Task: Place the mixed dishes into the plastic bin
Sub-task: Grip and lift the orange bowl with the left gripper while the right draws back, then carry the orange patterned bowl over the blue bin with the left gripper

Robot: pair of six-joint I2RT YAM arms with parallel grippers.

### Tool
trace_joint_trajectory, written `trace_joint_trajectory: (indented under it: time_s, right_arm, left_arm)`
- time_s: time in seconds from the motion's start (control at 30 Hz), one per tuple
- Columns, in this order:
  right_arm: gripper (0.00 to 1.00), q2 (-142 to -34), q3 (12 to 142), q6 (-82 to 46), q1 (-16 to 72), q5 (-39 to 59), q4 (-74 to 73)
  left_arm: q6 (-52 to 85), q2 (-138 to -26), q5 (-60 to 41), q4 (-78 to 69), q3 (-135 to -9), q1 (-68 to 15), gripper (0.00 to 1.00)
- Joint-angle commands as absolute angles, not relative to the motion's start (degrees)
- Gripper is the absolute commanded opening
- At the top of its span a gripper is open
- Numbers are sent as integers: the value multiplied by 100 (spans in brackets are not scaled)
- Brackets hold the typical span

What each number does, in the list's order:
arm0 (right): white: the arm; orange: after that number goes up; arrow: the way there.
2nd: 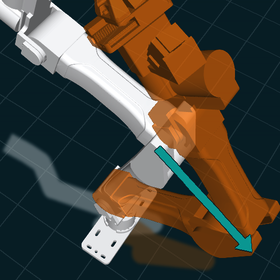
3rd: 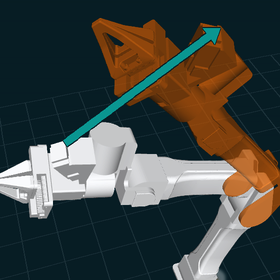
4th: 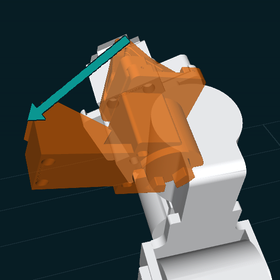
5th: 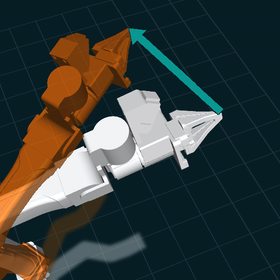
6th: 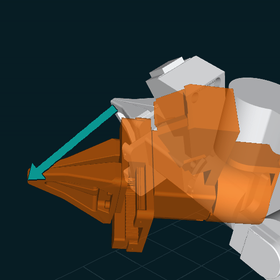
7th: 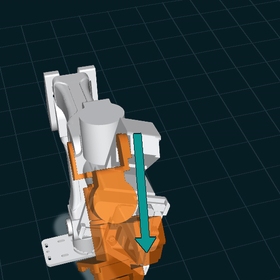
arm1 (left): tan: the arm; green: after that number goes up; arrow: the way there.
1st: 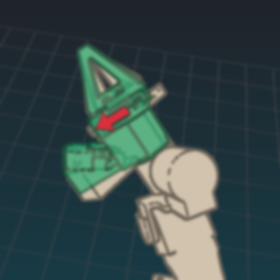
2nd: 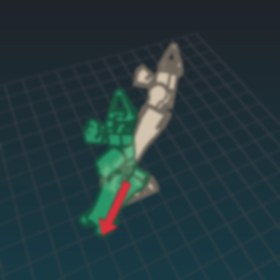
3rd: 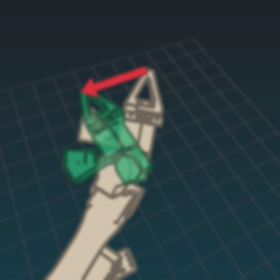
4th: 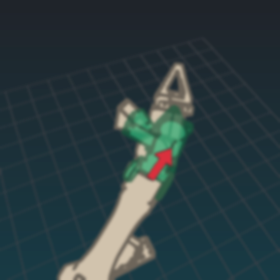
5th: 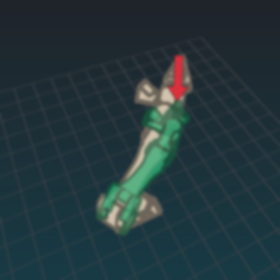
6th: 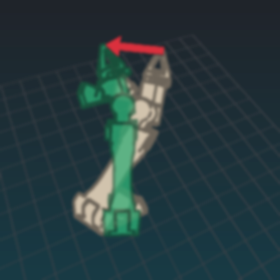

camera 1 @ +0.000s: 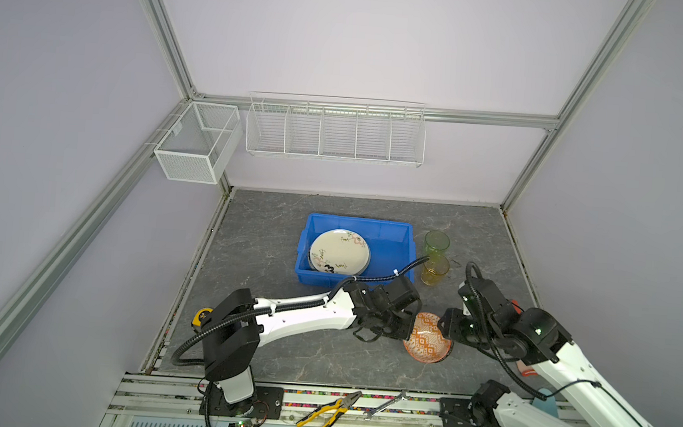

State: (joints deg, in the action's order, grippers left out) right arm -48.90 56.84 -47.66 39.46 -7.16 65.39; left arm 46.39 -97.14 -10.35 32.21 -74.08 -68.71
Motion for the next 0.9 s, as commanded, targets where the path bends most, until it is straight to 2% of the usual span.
trace_joint_trajectory:
  time_s: [0.0, 0.1, 0.17, 0.33, 0.63, 0.87]
  right_arm:
    - [71, -4713, 5866, -4903, 3936, -729, 6519]
    - [90, -4543, 5906, -5005, 3932, -729, 6617]
    - [98, -4405, 5890, -5068, 3936, -729, 6687]
    - [89, -4090, 5819, -5207, 3930, -729, 6809]
    - [88, -3775, 5906, -5270, 3938, -600, 6961]
    - [88, -3748, 5968, -5125, 3939, -410, 6912]
  left_arm:
    - [4524, -9522, -1084, 3227, -7714, -6884, 0]
    - [4492, -9507, -1059, 3316, -7794, -6886, 0]
    - [4466, -9490, -1039, 3387, -7846, -6882, 0]
    - [4410, -9404, -928, 3571, -7953, -6877, 0]
    - [4418, -8897, -614, 3994, -7945, -6639, 0]
    - [4232, -8341, -475, 4507, -8032, -6035, 0]
